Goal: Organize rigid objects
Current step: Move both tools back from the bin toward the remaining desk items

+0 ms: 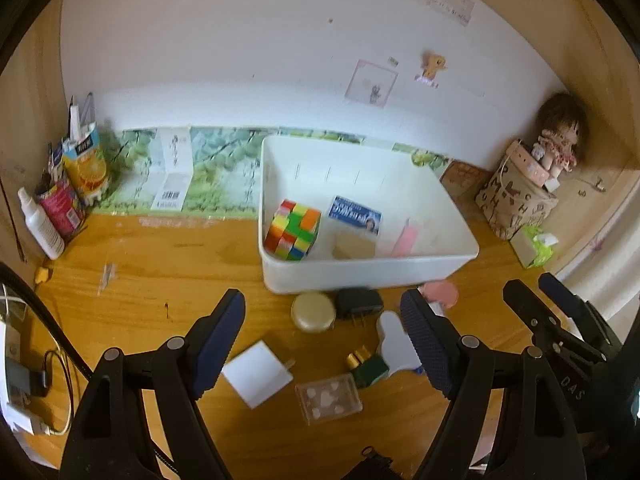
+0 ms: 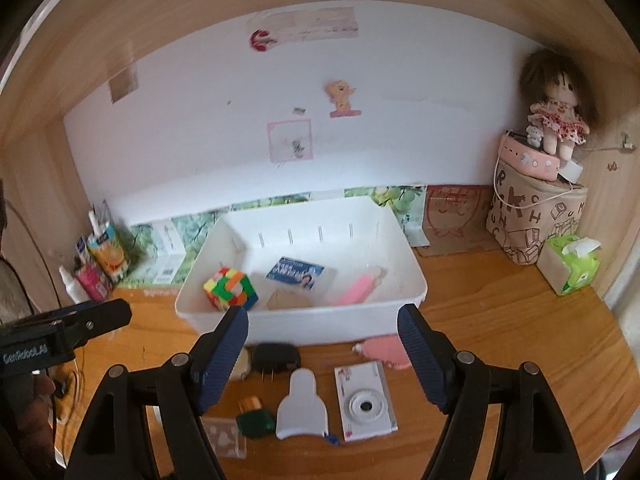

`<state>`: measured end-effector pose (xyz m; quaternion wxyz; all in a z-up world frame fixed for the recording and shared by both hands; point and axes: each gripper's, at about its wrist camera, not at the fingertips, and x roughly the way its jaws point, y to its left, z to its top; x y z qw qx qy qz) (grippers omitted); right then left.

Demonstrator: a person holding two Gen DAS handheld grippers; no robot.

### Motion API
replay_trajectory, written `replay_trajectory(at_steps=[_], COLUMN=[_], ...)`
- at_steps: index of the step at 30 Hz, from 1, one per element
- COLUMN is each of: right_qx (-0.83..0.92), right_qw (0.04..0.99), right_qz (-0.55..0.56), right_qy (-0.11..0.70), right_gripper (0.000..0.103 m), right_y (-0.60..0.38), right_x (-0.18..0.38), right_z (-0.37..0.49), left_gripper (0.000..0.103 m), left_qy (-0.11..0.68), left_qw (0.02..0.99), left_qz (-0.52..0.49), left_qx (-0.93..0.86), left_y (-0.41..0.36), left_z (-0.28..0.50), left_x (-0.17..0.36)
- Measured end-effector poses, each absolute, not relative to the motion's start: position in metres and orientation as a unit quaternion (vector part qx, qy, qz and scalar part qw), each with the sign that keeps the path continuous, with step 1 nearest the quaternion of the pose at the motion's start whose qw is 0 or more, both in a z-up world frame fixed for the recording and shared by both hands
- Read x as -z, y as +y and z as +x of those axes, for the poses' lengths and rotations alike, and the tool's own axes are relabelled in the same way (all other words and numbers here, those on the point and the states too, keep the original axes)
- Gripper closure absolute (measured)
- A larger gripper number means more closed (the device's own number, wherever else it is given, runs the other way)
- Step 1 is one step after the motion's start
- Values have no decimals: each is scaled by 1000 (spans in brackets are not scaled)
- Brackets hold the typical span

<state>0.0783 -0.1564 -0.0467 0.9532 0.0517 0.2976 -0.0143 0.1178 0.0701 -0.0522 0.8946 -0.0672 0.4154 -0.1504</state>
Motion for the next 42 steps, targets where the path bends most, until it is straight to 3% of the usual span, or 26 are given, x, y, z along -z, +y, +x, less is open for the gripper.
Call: replay_trajectory(at_steps=[20, 42], right_qx=[-73, -189], right_qw=[949, 918], right_qz=[-67, -48], right_qy=[298, 347], right_gripper=[23, 22], right_y=[-139, -216], right_x=[60, 94], right_z=[41, 47], left_gripper=[20, 20], left_qy=[471, 520], left_qw=[871, 847], left_qz=[-118, -110], left_qx=[71, -13], left_y=[65, -10], left_z=[83, 53], left_x=[74, 90])
